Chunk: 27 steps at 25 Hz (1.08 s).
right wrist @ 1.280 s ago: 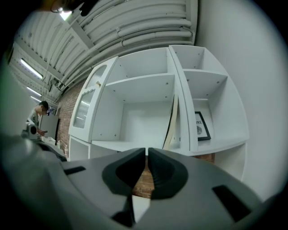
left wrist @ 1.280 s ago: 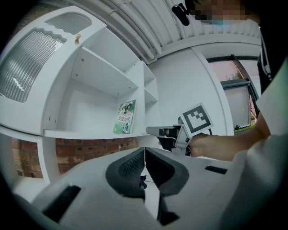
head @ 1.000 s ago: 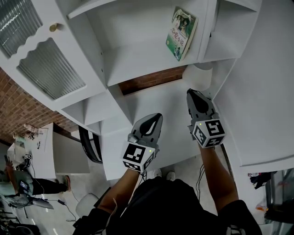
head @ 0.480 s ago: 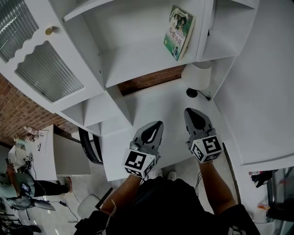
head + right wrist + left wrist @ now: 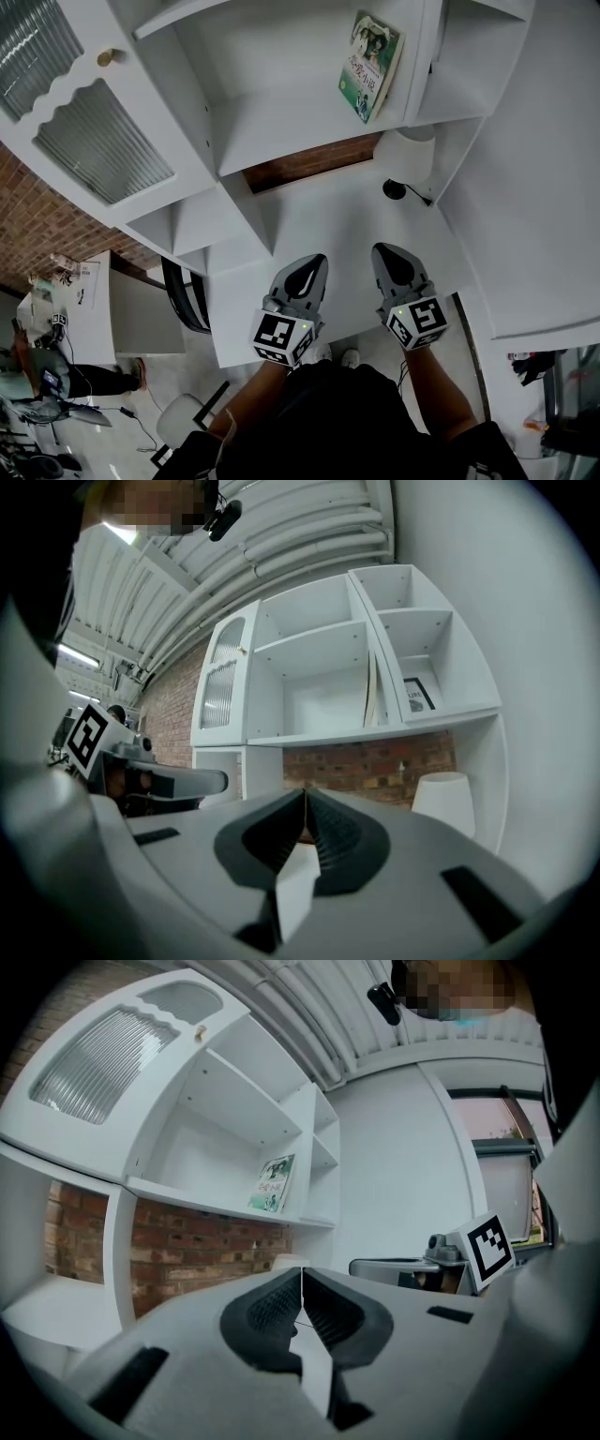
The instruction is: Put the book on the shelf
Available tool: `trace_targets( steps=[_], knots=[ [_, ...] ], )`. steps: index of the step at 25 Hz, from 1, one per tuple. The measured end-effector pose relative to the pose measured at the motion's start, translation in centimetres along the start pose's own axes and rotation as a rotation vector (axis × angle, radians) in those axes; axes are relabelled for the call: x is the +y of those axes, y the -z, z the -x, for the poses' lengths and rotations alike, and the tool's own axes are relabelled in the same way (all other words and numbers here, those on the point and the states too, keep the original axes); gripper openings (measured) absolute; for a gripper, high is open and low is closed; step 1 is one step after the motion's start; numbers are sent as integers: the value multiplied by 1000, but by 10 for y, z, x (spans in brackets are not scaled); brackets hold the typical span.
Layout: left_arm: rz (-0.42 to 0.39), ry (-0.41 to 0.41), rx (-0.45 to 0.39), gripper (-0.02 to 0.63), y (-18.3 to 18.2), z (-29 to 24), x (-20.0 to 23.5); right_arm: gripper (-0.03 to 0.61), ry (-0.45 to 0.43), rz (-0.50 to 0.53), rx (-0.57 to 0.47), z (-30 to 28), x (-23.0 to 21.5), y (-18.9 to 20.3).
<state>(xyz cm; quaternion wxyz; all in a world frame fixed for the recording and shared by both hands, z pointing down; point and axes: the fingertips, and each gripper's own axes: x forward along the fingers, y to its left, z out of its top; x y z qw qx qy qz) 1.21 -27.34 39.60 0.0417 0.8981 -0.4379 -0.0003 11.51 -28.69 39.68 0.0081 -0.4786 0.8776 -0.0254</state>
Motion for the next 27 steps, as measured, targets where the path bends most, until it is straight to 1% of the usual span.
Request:
trace_targets(
  steps=[5,10,14,18,22,24,27],
  knots=[
    [-11,15,0,20,6,2,-10,34,-15,7,13,9,10,7],
    [6,23,19,20,16,5,-15,34,-23,0,19,18,15,11],
    [3,24,33,20,23,8,-15,34,-17,32,36,22,20,15],
    [8,17,69,20,33,12,-14,34,2,-18,66,21,18,16],
    [20,13,79,20,39,15,-13,35,7,-24,75,25,14,25],
    [24,10,82,20,40,17,-12,35,4,-19,78,29,14,31],
    [24,8,93,20,43,22,-11,35,-11,-56,76,29,21,30]
  ],
)
